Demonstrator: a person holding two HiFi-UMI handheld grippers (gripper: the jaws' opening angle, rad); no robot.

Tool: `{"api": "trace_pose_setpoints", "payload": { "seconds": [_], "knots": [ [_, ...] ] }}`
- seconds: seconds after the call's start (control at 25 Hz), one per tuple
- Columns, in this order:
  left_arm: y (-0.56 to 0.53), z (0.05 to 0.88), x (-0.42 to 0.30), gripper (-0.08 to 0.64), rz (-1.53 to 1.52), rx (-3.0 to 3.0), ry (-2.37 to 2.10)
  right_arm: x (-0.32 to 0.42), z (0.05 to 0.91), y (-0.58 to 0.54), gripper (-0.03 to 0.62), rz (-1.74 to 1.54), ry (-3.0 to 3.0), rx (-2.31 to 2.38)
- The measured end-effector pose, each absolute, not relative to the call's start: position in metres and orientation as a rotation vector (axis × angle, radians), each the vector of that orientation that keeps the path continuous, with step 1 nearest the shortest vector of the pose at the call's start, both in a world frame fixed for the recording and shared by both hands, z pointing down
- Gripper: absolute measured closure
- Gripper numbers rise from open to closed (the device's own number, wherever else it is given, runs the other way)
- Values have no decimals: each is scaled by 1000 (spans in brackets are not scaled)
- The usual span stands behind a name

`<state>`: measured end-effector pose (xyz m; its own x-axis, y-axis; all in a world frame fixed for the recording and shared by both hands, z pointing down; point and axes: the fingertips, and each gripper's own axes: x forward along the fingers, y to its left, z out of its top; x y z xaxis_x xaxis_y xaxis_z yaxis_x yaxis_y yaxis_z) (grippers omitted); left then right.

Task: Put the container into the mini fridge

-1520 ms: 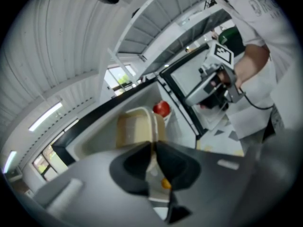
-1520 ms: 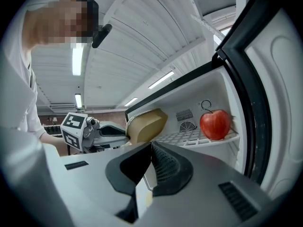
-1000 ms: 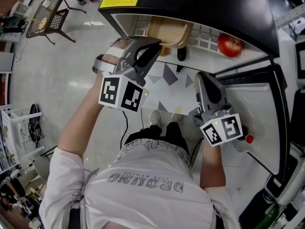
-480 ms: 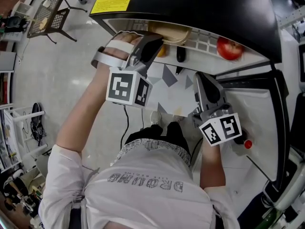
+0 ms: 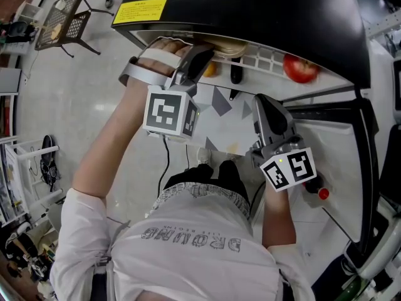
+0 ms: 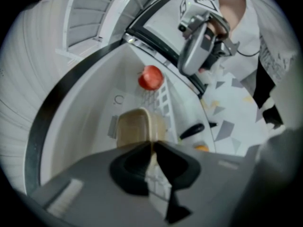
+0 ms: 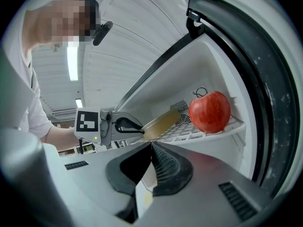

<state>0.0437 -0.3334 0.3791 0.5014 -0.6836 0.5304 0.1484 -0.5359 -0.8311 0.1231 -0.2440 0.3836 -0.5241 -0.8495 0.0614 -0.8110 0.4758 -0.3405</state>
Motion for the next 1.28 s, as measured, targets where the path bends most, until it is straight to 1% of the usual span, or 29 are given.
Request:
{"api": "trace_pose_setpoints", "payload": {
  "seconds": [0.32,0.48,0.68,1.04,1.28],
  "knots": [
    [-341,381,45,509,-1164,-1792,431,123,384,-248,591,-508,2604,-1461],
    [-342,380,47,494,-1148,-1782,434,124,383,-248,591,-503,2603,-1465],
    [-342,375,47,455,-1134,-1794,457,123,379,-247,591,-497,2605,-1460],
    [-334,368,42,448,-1105,-1838,504,121,374,-241,590,-474,2604,-1474],
    [-326,368,33,423,-1113,-1866,525,119,369,-231,589,-465,2605,-1484]
  ]
}}
